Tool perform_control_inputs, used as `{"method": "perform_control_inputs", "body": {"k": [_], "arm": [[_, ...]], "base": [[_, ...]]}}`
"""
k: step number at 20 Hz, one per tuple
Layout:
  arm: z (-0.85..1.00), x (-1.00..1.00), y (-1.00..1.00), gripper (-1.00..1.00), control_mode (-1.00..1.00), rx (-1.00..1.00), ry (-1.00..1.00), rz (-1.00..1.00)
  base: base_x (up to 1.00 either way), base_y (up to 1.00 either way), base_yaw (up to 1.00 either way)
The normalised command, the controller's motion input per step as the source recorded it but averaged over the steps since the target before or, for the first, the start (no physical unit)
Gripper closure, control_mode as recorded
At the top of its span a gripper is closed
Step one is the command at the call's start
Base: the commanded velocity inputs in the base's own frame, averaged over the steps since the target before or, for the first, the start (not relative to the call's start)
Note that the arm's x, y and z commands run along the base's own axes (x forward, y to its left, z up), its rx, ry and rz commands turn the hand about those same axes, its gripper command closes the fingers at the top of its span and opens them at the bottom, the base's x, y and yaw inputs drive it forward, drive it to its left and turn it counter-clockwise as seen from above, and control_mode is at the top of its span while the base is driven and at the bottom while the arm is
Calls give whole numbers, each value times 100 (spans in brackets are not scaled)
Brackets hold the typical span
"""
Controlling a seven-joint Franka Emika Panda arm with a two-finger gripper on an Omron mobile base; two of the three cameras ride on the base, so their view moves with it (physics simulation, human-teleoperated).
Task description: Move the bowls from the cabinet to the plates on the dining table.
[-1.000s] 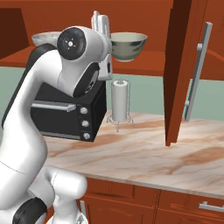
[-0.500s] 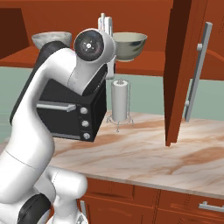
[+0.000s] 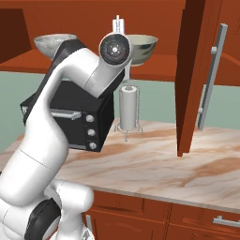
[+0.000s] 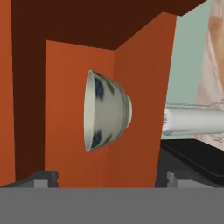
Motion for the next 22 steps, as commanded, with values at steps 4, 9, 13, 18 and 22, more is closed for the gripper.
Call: {"method": "perform_control_inputs", "body": {"k": [4, 9, 13, 18, 22], "arm": [[0, 31, 0, -100, -100, -2, -1, 3], [0, 27, -3, -100, -100, 0, 0, 4], [0, 25, -7, -100, -100, 0, 0, 4], [0, 25, -8, -100, -100, 1, 1, 4], [1, 23, -8, -100, -100, 0, 1, 3]], "base": [[0, 0, 0], [0, 0, 0], [0, 0, 0], [0, 0, 0], [0, 0, 0]]}}
